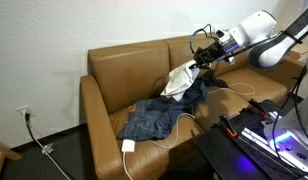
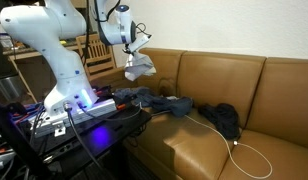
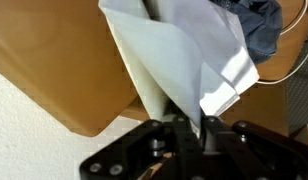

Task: Take the cloth and put it on the shoulder of the couch

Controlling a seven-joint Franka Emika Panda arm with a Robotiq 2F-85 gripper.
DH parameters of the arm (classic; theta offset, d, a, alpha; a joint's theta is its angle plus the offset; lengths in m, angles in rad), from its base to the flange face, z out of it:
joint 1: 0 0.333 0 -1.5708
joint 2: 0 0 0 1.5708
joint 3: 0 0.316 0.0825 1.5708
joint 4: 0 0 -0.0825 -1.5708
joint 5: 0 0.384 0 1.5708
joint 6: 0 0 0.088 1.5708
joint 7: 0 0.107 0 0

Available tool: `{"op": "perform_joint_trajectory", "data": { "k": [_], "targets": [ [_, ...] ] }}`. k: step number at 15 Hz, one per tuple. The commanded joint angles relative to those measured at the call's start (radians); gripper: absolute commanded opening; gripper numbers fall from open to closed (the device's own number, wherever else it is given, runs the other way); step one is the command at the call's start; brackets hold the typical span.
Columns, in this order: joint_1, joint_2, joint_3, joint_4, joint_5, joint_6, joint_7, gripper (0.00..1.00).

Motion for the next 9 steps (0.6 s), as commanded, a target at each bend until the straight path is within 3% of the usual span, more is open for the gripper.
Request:
{"op": "perform_joint_trajectory", "data": {
  "k": [1, 9],
  "targets": [
    [-0.011, 0.019, 0.002, -0.001, -0.004, -0.001, -0.013, 0.1],
    [-0.013, 0.042, 0.01, -0.001, -0.005, -0.002, -0.024, 0.1]
  ]
}}
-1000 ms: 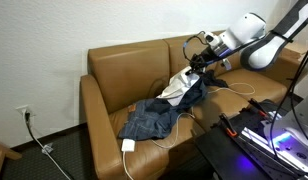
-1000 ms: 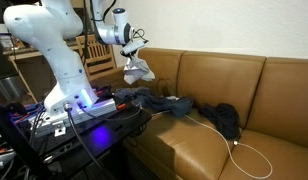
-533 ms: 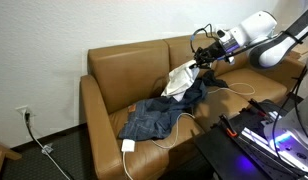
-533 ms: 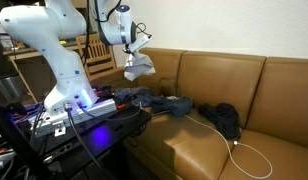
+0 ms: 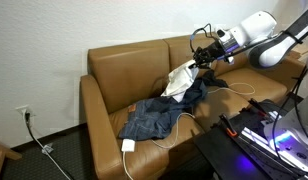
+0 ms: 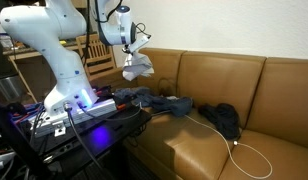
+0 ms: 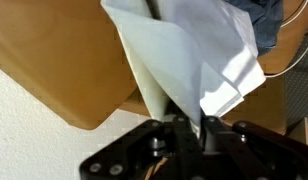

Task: Take the cloth and put it on the shoulder of the couch

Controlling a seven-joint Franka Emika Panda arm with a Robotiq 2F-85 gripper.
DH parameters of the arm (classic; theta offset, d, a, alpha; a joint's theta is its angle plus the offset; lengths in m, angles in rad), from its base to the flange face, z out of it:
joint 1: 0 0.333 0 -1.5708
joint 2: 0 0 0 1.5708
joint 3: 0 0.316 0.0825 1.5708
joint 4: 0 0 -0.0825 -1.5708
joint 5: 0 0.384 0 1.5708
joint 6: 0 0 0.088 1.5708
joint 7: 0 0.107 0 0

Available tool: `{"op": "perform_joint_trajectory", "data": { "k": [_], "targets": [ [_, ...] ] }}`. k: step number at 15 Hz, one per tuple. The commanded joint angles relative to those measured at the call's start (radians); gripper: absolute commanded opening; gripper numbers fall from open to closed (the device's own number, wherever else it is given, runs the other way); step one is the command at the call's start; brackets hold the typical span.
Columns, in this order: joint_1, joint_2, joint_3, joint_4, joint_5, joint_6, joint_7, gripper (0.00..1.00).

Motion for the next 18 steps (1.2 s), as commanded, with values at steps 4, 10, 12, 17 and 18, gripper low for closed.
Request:
{"op": "perform_joint_trajectory", "data": {
  "k": [4, 10, 12, 17, 18],
  "targets": [
    [0.0, 0.0, 0.0, 0.0, 0.0, 0.0, 0.0, 0.1],
    [0.175, -0.215, -0.128, 0.001, 0.027, 0.05, 0.047, 0.02],
    [0.278, -0.241, -0.113, 0.005, 0.03, 0.006, 0.062, 0.02],
    [0.475, -0.469, 0.085, 0.0, 0.294, 0.004, 0.049, 0.02],
    [0.51, -0.518, 0.136, 0.02, 0.362, 0.004, 0.063, 0.02]
  ]
}}
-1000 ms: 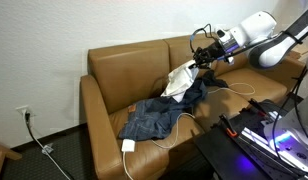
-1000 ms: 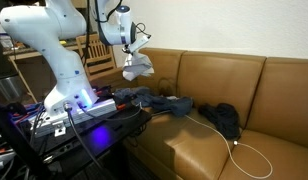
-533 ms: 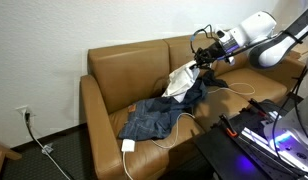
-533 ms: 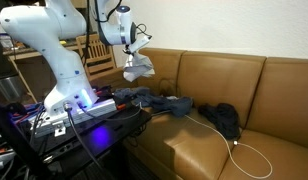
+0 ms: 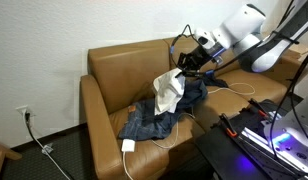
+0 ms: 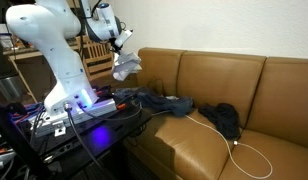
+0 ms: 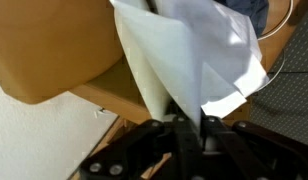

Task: Take the cloth and put it on the shoulder of the couch

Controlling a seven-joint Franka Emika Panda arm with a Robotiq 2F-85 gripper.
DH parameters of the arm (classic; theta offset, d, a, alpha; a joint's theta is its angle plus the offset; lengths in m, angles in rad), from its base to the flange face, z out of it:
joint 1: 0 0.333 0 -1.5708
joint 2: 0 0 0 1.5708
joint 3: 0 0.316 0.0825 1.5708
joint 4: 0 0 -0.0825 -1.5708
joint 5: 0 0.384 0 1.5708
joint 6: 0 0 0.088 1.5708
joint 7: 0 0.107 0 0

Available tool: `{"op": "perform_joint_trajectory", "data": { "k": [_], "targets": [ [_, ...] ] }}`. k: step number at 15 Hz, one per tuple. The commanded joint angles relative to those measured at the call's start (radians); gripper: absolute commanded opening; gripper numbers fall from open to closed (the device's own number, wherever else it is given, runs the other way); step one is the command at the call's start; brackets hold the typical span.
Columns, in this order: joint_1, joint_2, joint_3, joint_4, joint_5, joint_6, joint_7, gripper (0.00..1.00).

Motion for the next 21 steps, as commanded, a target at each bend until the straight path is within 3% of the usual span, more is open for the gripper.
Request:
{"op": "perform_joint_trajectory", "data": {
  "k": [1, 2, 5, 6, 8, 9, 11, 13, 21],
  "targets": [
    [0.086, -0.223, 0.19, 0.053, 0.219, 0.01, 0.052, 0.02],
    [0.117, -0.243, 0.217, 0.089, 0.285, 0.001, 0.056, 0.02],
    [0.215, -0.302, 0.204, 0.136, 0.41, 0.008, 0.019, 0.02],
    [0.189, -0.263, 0.219, 0.118, 0.372, 0.0, 0.038, 0.1],
    [0.216, -0.301, 0.22, 0.136, 0.402, 0.0, 0.038, 0.1],
    [0.216, -0.307, 0.219, 0.136, 0.402, 0.0, 0.038, 0.02],
    [0.16, -0.23, 0.279, 0.159, 0.384, -0.113, 0.01, 0.02],
    [0.154, -0.205, 0.304, 0.16, 0.372, -0.136, 0.002, 0.02],
    [0.194, -0.243, 0.301, 0.142, 0.368, -0.007, 0.012, 0.02]
  ]
}}
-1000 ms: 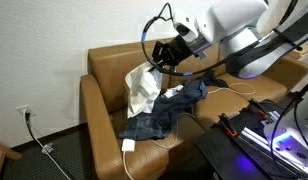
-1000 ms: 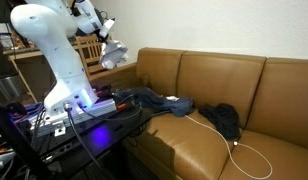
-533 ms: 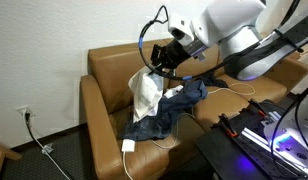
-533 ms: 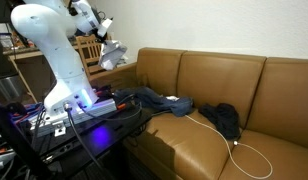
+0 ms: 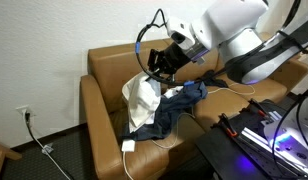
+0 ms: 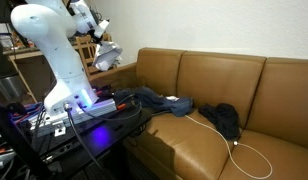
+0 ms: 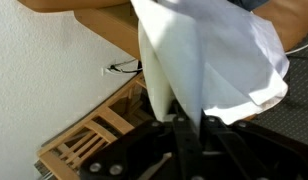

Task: Take the cloth and put it on the shoulder of the couch

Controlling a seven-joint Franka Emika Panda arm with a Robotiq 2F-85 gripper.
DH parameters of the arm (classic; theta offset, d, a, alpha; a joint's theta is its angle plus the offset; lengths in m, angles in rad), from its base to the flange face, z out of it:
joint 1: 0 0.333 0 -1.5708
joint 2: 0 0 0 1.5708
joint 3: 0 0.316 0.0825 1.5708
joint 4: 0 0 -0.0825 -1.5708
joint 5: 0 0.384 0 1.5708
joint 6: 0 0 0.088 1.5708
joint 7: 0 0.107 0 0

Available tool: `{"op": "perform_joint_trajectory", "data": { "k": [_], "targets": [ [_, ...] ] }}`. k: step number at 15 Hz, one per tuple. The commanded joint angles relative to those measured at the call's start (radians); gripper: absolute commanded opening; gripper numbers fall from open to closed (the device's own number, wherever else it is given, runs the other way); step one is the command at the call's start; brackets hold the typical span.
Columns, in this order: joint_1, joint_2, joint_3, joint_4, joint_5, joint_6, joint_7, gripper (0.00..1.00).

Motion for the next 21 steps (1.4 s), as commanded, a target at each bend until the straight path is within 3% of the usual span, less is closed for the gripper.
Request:
{"op": "perform_joint_trajectory", "data": {
  "k": [1, 2, 3, 8, 10, 11, 12, 14, 21],
  "targets": [
    [0.009, -0.02, -0.014, -0.005, -0.014, 0.102, -0.013, 0.02],
    [0.028, -0.111, -0.04, -0.033, 0.017, 0.224, 0.016, 0.02],
    [0.176, -0.053, -0.155, 0.078, 0.084, 0.093, -0.012, 0.02],
    [0.527, -0.154, -0.496, 0.14, 0.107, 0.087, 0.165, 0.02],
    [0.696, -0.154, -0.664, 0.18, 0.108, 0.085, 0.181, 0.02],
    [0.577, -0.129, -0.543, 0.153, 0.095, 0.085, 0.165, 0.1],
    [0.642, -0.139, -0.607, 0.17, 0.095, 0.083, 0.176, 0.1],
    [0.683, -0.15, -0.65, 0.18, 0.095, 0.08, 0.184, 0.1],
    [0.685, -0.148, -0.652, 0.18, 0.095, 0.079, 0.184, 0.1]
  ]
}}
